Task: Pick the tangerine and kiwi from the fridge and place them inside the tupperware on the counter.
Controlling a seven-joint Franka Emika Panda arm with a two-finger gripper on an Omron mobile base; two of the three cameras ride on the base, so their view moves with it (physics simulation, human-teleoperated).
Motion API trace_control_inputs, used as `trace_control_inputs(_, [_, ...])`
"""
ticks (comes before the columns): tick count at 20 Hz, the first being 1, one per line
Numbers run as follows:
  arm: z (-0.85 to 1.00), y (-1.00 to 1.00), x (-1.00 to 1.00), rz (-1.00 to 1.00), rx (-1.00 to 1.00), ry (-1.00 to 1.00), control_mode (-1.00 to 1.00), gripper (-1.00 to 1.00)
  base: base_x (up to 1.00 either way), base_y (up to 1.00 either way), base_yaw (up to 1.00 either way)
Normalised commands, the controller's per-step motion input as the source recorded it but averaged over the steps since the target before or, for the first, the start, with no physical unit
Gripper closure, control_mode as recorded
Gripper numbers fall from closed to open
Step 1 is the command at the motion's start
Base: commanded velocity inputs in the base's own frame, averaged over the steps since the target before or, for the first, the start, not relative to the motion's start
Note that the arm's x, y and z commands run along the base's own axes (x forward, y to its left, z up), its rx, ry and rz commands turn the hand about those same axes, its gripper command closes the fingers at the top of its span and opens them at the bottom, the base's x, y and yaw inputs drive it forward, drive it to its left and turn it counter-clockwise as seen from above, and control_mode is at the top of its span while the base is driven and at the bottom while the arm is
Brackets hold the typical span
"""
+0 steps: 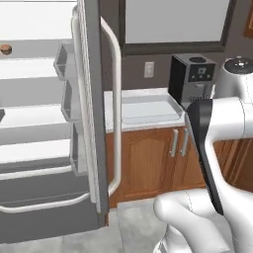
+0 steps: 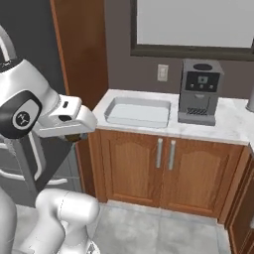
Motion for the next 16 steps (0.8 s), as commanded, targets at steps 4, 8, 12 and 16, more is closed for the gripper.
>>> trace_control_inputs(4, [0.00, 0.00, 0.00, 0.00, 0.00, 0.00, 1.00, 1.00, 0.65, -0.51, 0.39])
trace_control_inputs(8, [0.00, 0.00, 0.00, 0.00, 0.00, 0.00, 1.00, 1.00, 0.69, -0.50, 0.37])
trace_control_inputs(12, [0.00, 0.00, 0.00, 0.00, 0.00, 0.00, 1.00, 1.00, 0.58, -0.49, 0.21])
trace_control_inputs(16, [0.00, 0.00, 0.00, 0.00, 0.00, 0.00, 1.00, 1.00, 0.53, -0.48, 0.03])
